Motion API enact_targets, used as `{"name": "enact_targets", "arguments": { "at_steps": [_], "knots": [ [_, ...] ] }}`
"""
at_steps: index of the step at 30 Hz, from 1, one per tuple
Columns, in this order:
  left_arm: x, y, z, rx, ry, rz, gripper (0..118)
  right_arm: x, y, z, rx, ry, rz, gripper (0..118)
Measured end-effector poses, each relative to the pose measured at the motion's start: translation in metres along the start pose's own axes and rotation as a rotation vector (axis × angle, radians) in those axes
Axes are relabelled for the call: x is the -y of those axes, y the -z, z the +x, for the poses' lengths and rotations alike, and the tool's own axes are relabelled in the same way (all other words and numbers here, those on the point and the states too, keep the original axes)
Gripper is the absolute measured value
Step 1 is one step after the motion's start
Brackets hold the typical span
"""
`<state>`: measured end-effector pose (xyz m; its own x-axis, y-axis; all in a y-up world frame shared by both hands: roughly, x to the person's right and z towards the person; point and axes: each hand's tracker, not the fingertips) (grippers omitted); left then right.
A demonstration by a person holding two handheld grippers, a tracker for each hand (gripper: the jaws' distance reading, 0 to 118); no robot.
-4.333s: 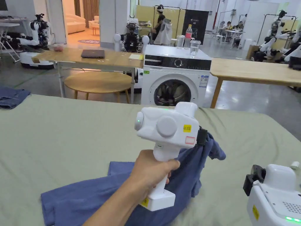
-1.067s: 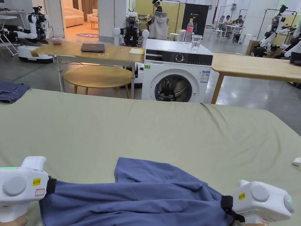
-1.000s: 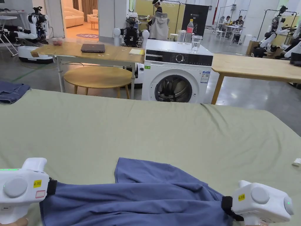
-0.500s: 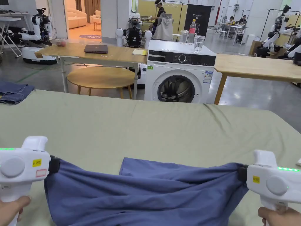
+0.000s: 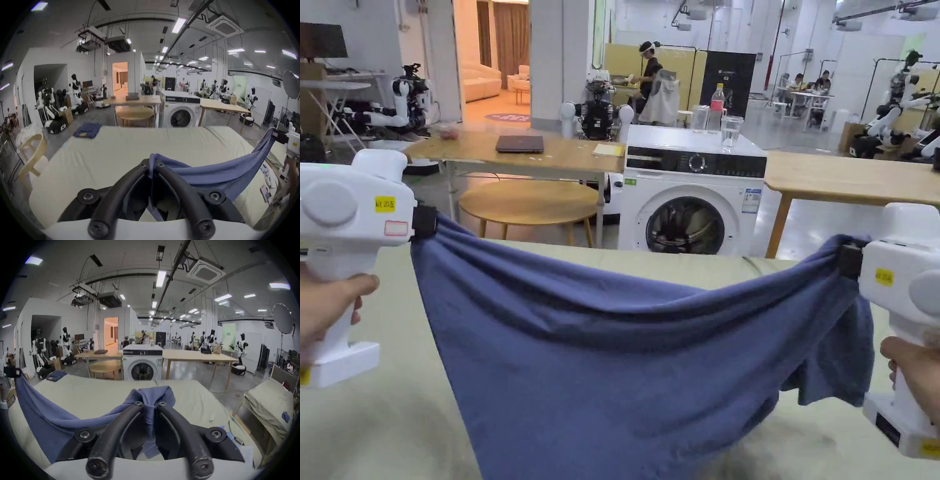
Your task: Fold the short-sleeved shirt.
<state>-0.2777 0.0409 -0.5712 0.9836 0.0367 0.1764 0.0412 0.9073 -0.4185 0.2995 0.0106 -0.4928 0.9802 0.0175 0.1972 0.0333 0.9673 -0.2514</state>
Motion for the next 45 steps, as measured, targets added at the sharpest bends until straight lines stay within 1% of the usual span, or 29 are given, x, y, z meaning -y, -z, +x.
{"name": "enact_targets", "arguments": {
  "at_steps": [5,11,15,19,23,26,31,33,34,40,45],
  "knots": [
    [-0.059,-0.007,-0.001,-0.044,0.021,0.061,0,-0.050,-0.002,-0.011,0.027,-0.033,0.067,7],
    [-0.109,-0.001,-0.014,-0.094,0.020,0.100,0,-0.101,0.012,-0.012,0.047,-0.016,0.113,7],
    [-0.128,0.000,-0.020,-0.117,0.019,0.123,0,-0.126,0.022,-0.016,0.046,-0.010,0.147,7],
    [-0.124,0.002,-0.021,-0.123,0.013,0.132,0,-0.125,0.027,-0.026,0.042,-0.009,0.155,7],
    [-0.095,0.011,-0.020,-0.118,0.018,0.103,0,-0.097,0.039,-0.033,0.055,-0.044,0.137,7],
    [-0.063,0.021,-0.021,-0.113,0.023,0.068,0,-0.064,0.047,-0.031,0.062,-0.047,0.082,7],
    [0.009,0.025,-0.022,-0.092,0.024,0.016,0,0.007,0.040,-0.027,0.065,-0.095,0.000,7],
    [0.042,0.024,-0.023,-0.091,0.027,-0.003,0,0.031,0.029,-0.026,0.055,-0.105,-0.017,7],
    [0.061,0.019,-0.024,-0.084,0.030,-0.012,0,0.047,0.023,-0.025,0.067,-0.127,-0.043,7],
    [0.154,-0.017,-0.025,-0.061,-0.007,-0.057,0,0.118,-0.020,-0.016,0.058,-0.155,-0.119,7],
    [0.223,-0.050,-0.030,-0.043,-0.044,-0.104,0,0.159,-0.077,-0.019,0.053,-0.176,-0.161,7]
  ]
}}
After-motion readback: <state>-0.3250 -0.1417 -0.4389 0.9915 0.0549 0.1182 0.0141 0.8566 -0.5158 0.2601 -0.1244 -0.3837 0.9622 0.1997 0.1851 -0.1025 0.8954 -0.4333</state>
